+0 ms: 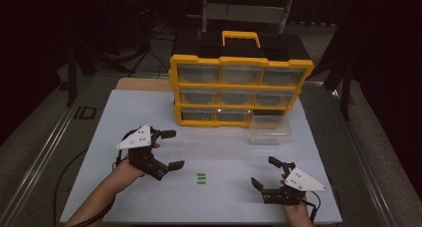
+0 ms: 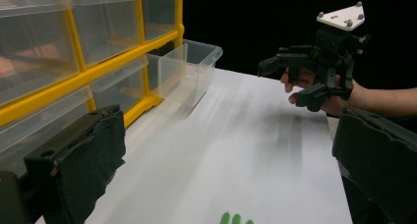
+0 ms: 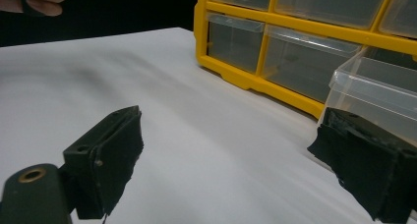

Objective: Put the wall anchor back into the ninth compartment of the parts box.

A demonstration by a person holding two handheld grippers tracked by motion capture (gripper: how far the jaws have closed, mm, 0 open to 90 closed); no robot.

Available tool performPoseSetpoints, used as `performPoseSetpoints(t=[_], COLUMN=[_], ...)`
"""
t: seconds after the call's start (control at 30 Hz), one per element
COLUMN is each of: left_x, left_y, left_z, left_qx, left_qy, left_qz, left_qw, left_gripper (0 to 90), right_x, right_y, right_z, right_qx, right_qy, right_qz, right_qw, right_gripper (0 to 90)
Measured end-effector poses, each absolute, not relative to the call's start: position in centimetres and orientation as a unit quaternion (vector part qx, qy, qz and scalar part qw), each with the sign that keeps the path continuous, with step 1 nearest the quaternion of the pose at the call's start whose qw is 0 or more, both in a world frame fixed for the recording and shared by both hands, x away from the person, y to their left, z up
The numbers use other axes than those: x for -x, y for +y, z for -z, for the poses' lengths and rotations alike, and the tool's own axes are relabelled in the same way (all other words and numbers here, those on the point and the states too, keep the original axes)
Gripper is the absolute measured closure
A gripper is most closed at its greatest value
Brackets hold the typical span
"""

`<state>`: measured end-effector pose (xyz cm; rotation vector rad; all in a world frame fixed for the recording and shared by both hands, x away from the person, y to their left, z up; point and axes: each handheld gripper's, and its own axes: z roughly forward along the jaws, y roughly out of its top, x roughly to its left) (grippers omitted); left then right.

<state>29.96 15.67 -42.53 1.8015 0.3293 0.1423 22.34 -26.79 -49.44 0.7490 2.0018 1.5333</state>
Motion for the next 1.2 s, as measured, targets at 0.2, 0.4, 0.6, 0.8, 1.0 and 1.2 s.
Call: performPoseSetpoints(t=[0.2,0.4,0.6,0.8,1.0,1.2], left_x=[-30.9,-31.6,-32.0,-32.6,-33.0,-33.2], left_y=[14.2,12.9,11.9,11.4,10.7,10.3], left_z=[42.7,43.7,44.3,45.5,47.2,48.3], left_qx=[-0.789,-0.797,-0.805,-0.815,-0.837,-0.851], left_qy=[0.127,0.12,0.112,0.109,0.104,0.103], left_qz=[-0.046,-0.03,-0.022,-0.01,-0.001,0.009], left_qw=[0.6,0.591,0.583,0.569,0.538,0.514], left_gripper=[0.2,0.2,0.2,0.2,0.2,15.8], right_x=[-22.3,-22.4,-22.4,-22.4,-22.4,-22.4], right_y=[-26.7,-26.7,-26.6,-26.7,-26.6,-26.5], right_z=[49.5,49.4,49.5,49.4,49.5,49.6], right_qx=[-0.274,-0.273,-0.27,-0.272,-0.271,-0.269], right_qy=[0.738,0.74,0.742,0.74,0.74,0.744], right_qz=[-0.563,-0.563,-0.561,-0.563,-0.564,-0.562], right_qw=[0.252,0.249,0.248,0.249,0.246,0.242], right_gripper=[9.6,9.6,9.6,9.6,9.6,9.6])
